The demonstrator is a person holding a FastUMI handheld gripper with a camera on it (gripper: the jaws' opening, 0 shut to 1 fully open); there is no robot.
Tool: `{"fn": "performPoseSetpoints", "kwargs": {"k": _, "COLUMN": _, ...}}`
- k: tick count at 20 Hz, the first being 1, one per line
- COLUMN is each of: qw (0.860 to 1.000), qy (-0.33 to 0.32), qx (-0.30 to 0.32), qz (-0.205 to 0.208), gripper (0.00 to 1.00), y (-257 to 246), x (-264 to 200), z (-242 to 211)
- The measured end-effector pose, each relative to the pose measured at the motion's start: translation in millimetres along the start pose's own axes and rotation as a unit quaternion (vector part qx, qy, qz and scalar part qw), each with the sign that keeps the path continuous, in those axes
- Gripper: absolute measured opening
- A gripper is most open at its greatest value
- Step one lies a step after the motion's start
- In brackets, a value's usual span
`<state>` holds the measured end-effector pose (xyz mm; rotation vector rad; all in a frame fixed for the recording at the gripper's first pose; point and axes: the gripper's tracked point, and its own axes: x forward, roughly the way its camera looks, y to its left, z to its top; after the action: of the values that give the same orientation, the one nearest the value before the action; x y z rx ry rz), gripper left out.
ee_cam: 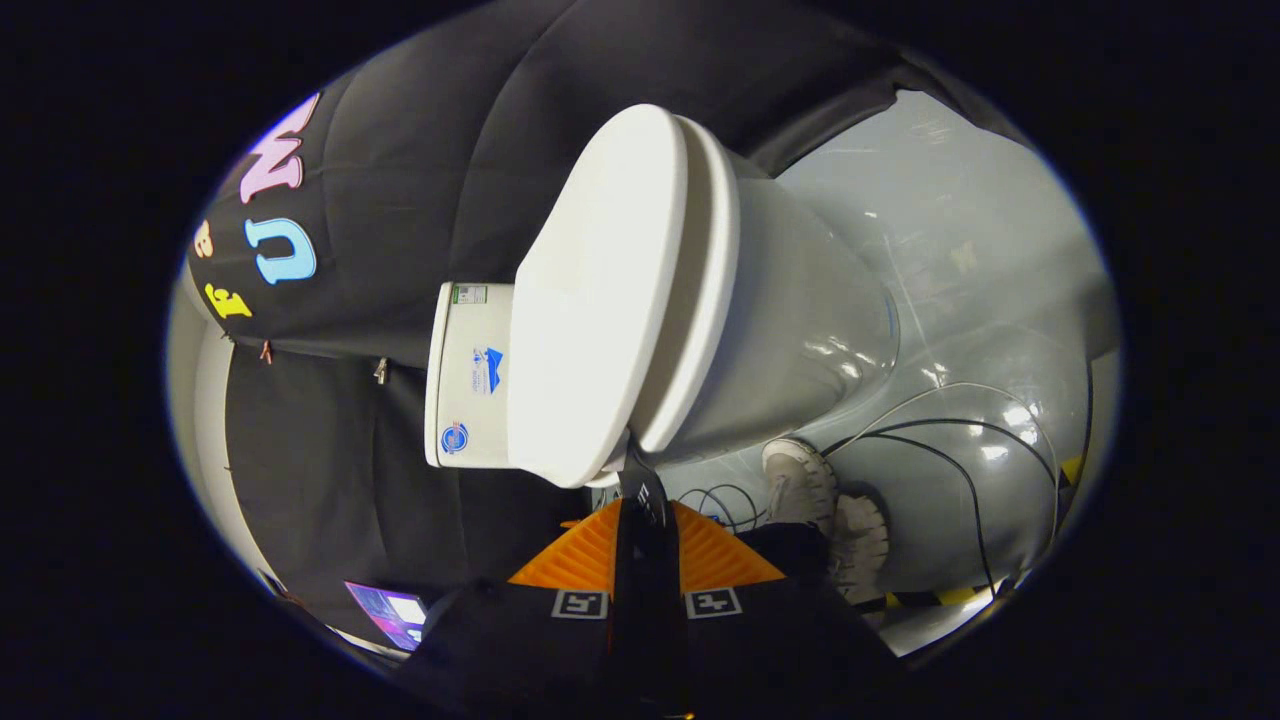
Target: Open the toilet lid.
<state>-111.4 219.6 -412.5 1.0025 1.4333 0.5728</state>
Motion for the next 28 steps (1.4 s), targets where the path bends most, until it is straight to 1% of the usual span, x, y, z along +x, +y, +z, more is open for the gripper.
{"fn": "performPoseSetpoints", "kwargs": {"k": 4, "qw": 1.000, "qy": -0.001, "qx": -0.014, "qz": 0.005, "gripper": 0.13, "y": 0, "x": 1, "z": 2}}
{"fn": "performPoseSetpoints", "kwargs": {"k": 8, "qw": 0.996, "qy": -0.006, "qx": -0.093, "qz": -0.014, "gripper": 0.13, "y": 3, "x": 1, "z": 0}}
{"fn": "performPoseSetpoints", "kwargs": {"k": 9, "qw": 0.993, "qy": -0.013, "qx": -0.113, "qz": -0.026, "gripper": 0.13, "y": 2, "x": 1, "z": 1}}
{"fn": "performPoseSetpoints", "kwargs": {"k": 11, "qw": 0.992, "qy": -0.019, "qx": -0.123, "qz": -0.029, "gripper": 0.05, "y": 7, "x": -2, "z": 2}}
{"fn": "performPoseSetpoints", "kwargs": {"k": 13, "qw": 0.989, "qy": -0.023, "qx": -0.139, "qz": -0.035, "gripper": 0.05, "y": 10, "x": -2, "z": 3}}
{"fn": "performPoseSetpoints", "kwargs": {"k": 16, "qw": 0.983, "qy": -0.028, "qx": -0.179, "qz": -0.038, "gripper": 0.05, "y": 27, "x": -8, "z": 1}}
{"fn": "performPoseSetpoints", "kwargs": {"k": 19, "qw": 0.980, "qy": -0.040, "qx": -0.194, "qz": -0.030, "gripper": 0.05, "y": 52, "x": -20, "z": 4}}
{"fn": "performPoseSetpoints", "kwargs": {"k": 25, "qw": 0.957, "qy": -0.060, "qx": -0.281, "qz": -0.050, "gripper": 0.05, "y": 106, "x": -37, "z": 4}}
{"fn": "performPoseSetpoints", "kwargs": {"k": 28, "qw": 0.947, "qy": -0.064, "qx": -0.305, "qz": -0.077, "gripper": 0.05, "y": 131, "x": -43, "z": 2}}
